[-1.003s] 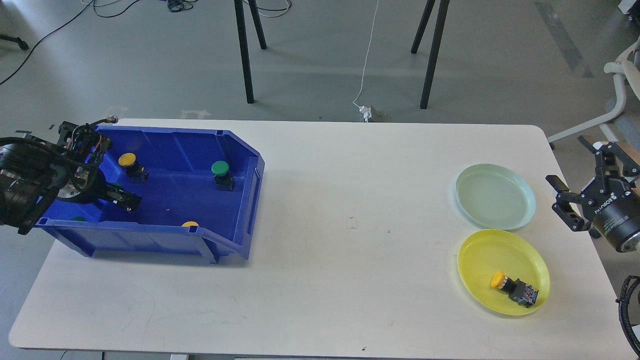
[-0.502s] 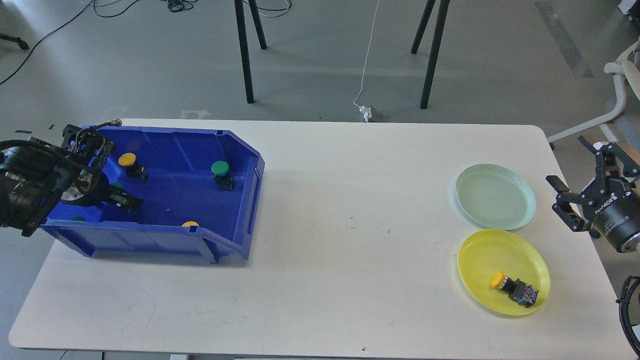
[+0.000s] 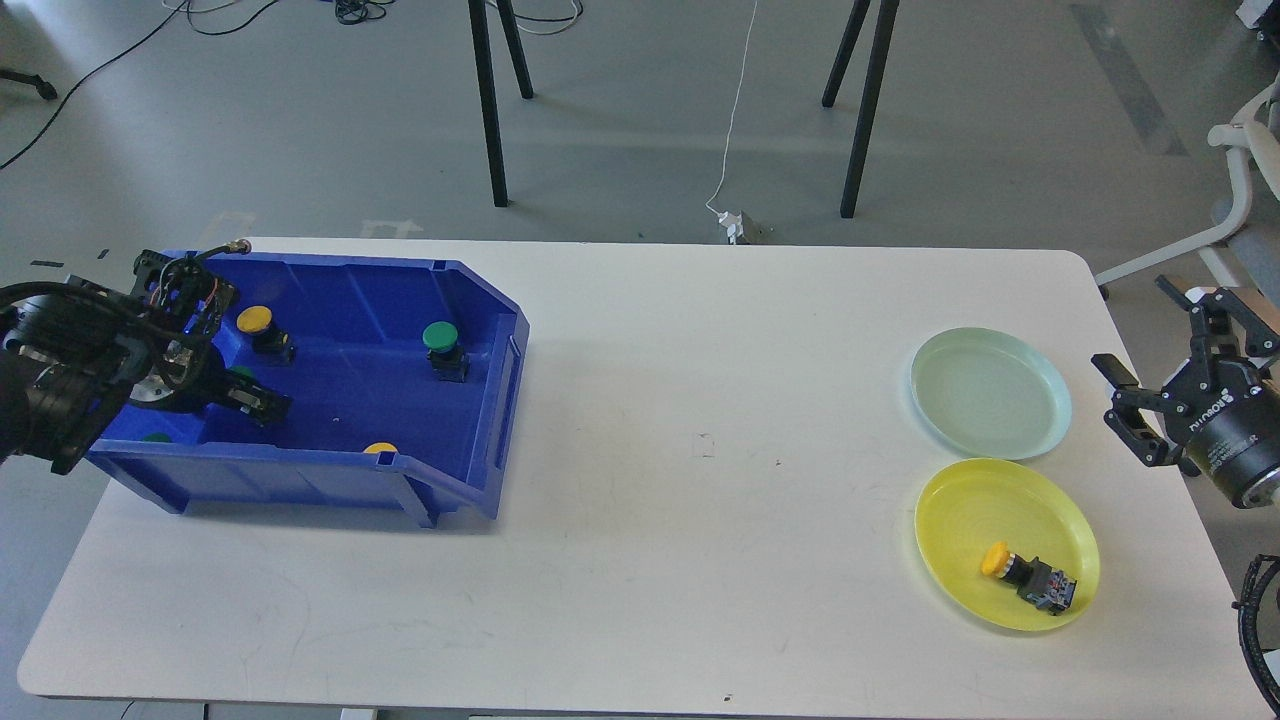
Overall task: Pass button and place on color plate
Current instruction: 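Reach the left gripper into the bin and grasp a green button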
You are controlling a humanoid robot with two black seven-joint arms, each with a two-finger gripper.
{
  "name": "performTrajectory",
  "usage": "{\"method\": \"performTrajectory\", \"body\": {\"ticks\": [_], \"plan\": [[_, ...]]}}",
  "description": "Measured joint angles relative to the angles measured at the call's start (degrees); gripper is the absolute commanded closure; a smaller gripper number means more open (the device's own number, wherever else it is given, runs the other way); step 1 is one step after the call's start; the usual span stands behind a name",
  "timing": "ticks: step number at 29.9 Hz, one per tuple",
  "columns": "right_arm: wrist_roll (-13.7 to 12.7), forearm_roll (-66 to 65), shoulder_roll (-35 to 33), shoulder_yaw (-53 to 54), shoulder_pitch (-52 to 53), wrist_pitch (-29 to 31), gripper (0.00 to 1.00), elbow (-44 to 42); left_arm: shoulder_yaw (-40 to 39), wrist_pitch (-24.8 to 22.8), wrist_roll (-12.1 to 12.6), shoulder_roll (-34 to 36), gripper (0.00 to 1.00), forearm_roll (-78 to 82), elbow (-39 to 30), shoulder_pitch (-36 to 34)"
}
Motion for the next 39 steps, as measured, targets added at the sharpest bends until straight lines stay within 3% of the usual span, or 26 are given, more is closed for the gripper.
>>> {"method": "performTrajectory", "body": {"ticks": [13,31,39], "plan": [[0.12,0.00,0.00,-0.07,-0.83,0.55,0.08,0.09,1.00,2.52,0.00,-1.89,0.40,-0.12,4.67,0.57],[0.26,0.00,0.00,0.01,-1.09,0.53,0.08,0.09,3.90,4.16,0.00,-2.82,0.90,-0.19,6.87,1.58],[0.27,0.00,0.00,0.11,-1.10,0.52,0.08,0.09,3.87,4.49,0.00,-3.56,0.94,-0.41,8.53,1.35]]}}
